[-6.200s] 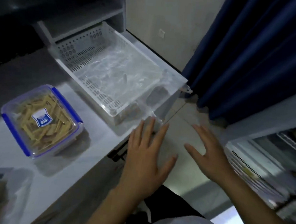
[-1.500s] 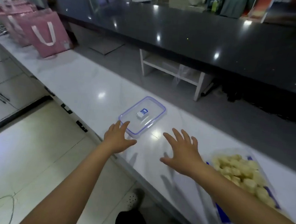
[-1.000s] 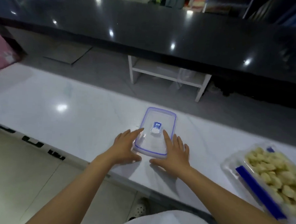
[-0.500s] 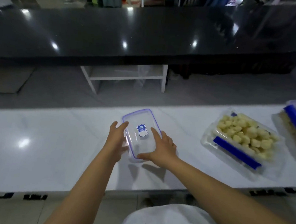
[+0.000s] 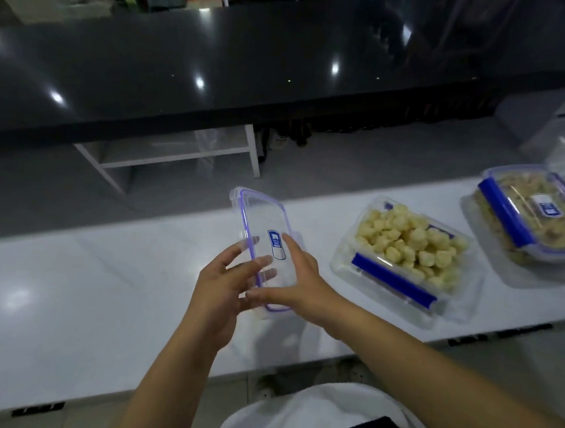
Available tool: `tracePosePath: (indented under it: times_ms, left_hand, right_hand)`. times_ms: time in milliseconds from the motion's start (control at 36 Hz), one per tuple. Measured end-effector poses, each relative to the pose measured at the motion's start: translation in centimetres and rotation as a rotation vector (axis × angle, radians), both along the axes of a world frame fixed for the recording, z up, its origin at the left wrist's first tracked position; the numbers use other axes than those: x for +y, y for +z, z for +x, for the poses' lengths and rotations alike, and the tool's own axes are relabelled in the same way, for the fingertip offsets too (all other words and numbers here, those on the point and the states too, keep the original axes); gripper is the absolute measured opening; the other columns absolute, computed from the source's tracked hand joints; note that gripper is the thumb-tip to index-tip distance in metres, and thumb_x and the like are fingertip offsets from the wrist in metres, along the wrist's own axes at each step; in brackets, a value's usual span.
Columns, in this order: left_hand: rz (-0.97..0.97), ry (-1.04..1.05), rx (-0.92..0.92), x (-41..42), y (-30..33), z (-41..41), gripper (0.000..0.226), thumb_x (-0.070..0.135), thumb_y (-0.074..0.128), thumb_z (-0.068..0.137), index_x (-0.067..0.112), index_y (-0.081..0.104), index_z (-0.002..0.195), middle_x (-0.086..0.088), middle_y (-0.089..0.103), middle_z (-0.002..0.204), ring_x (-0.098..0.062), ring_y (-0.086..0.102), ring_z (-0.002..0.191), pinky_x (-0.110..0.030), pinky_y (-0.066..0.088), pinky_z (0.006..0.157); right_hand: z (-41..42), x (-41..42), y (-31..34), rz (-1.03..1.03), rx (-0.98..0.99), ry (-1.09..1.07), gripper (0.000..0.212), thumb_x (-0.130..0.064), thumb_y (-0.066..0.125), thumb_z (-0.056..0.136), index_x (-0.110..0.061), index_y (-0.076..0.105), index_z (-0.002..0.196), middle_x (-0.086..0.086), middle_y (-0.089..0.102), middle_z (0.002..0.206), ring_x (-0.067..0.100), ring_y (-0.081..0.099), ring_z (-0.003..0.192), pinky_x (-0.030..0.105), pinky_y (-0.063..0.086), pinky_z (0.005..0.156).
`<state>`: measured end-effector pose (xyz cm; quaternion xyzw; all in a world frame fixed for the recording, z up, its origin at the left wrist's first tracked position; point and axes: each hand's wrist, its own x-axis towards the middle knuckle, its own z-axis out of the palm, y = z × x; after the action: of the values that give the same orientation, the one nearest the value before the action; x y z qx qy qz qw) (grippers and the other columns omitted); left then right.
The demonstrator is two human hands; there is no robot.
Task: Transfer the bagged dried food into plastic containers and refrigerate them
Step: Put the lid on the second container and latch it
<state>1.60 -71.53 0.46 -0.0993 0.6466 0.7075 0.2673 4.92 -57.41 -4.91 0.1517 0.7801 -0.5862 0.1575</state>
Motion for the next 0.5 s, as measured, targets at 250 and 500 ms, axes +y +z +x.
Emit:
tracePosePath:
  times_ms: [250,500]
  left_hand:
    - [0.149,-0.206,0.111,9.3,7.2,3.9,0.059,0.002,0.067,0.075,0.026,0.059,0.128,-0.008,0.077,0.105,-0.029,0.075,0.096,-0.045,0.061,0.078]
    - [0.355,-0.415,-0.082,18.0,4.7,5.0,0.057,0.013,0.065,0.082,0.022,0.057,0.137,-0.012,0.066,0.130,-0.036,0.064,0.118,-0.057,0.052,0.096]
  right_hand:
    - [4.5,10.0,8.4,0.223,0.270,-0.015,0.116,-0.065,0.071,0.049,-0.078,-0.009,0.132,-0.025,-0.010,0.157,0.025,0.013,0.149,0.058,0.038,0.109]
    - [7.8,22.2,8.9,0.521,0.325,-0.001,0.114,-0.077,0.069,0.047,-0.071,0.003,0.140,-0.021,-0.006,0.156,0.023,0.019,0.145,0.055,0.041,0.107]
